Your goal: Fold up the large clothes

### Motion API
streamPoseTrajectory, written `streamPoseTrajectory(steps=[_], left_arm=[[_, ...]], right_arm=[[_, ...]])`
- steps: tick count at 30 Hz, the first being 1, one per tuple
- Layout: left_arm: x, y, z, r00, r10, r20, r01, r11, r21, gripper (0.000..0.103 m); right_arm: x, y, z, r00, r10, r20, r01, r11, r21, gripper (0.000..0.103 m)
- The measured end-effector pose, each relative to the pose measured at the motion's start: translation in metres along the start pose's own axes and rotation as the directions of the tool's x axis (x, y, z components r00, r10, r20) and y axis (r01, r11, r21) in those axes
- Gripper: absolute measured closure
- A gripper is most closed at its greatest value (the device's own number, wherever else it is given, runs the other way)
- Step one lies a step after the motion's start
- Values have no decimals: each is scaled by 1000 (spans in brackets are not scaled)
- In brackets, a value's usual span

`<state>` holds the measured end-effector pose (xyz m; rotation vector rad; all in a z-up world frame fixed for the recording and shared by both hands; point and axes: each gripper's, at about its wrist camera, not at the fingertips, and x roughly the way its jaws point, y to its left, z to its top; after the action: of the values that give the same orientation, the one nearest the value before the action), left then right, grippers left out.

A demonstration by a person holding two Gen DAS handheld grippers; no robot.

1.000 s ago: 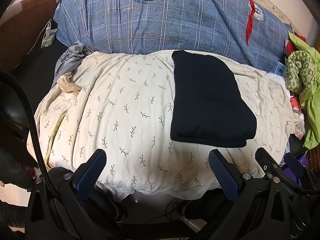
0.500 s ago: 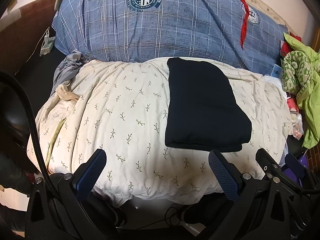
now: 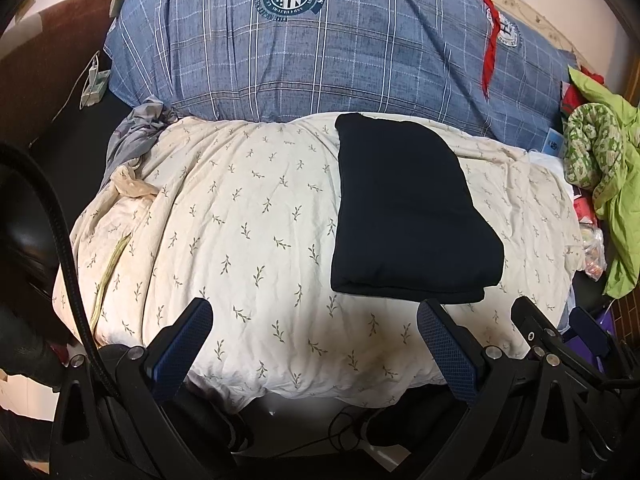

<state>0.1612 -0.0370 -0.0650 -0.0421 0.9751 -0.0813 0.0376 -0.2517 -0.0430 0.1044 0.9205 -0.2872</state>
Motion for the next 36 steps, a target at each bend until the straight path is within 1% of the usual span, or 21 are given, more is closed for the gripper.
streamPoseTrajectory(steps=[17, 24, 30, 32, 36], left_arm=[[1, 0, 1, 1000, -1, -7, 1, 1000, -1, 1], [8, 2, 2, 1000, -8, -21, 8, 1000, -3, 1], [7, 3, -1, 1000, -5, 7, 5, 1000, -3, 2], [7, 2, -1, 1000, 2, 4, -2, 1000, 2, 2], [9, 4, 1, 1000, -7, -7, 7, 1000, -2, 2]], right_arm=[[2, -1, 1, 1000, -2, -2, 2, 1000, -3, 23], [5, -4, 3, 1000, -3, -10, 3, 1000, -9, 23], [8, -4, 3, 1000, -4, -15, 4, 1000, -13, 23], [9, -5, 3, 1000, -7, -20, 7, 1000, -17, 23], [10, -4, 3, 1000, -7, -21, 6, 1000, -15, 23]])
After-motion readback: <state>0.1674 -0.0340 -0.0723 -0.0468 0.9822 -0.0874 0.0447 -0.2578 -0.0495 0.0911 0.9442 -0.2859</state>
